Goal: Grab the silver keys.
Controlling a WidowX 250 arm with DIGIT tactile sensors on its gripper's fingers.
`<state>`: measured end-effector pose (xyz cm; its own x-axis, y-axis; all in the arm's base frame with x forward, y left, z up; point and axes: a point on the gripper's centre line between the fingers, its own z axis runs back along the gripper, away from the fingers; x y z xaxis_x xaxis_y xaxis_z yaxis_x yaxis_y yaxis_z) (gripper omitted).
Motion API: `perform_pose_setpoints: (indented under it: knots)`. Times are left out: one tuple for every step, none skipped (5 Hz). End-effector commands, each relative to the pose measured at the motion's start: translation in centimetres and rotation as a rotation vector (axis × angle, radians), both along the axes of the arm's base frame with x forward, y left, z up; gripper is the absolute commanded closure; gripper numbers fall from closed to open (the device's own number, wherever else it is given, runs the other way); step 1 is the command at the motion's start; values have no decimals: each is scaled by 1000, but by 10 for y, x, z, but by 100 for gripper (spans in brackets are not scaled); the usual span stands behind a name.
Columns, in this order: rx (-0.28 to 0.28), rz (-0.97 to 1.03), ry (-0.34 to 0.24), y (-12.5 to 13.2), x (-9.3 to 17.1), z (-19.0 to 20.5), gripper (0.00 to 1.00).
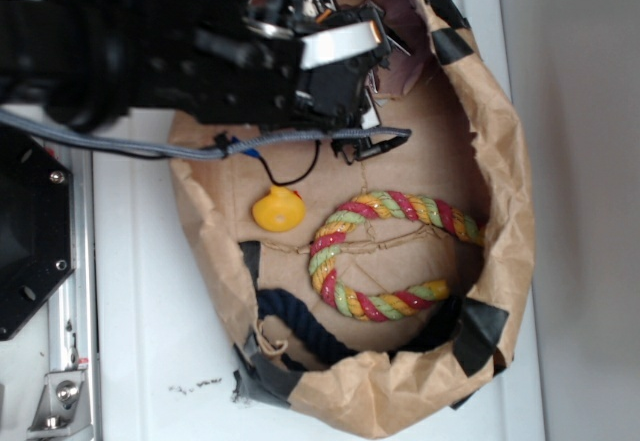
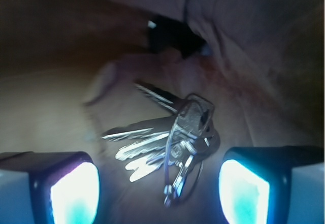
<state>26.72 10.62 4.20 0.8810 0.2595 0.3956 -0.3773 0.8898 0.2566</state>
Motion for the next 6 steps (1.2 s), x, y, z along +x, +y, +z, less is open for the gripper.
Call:
perform_pose_setpoints:
  knots:
    - [41,3,-89,7,16,16,0]
    - [94,24,-73,15,21,3,0]
    - [98,4,-25,21,14,-4,0]
    - [63,-11,-20,20,9,0,100]
    - [36,-44,-16,16,6,7,100]
    - [22,-49,-6,16,3,9,100]
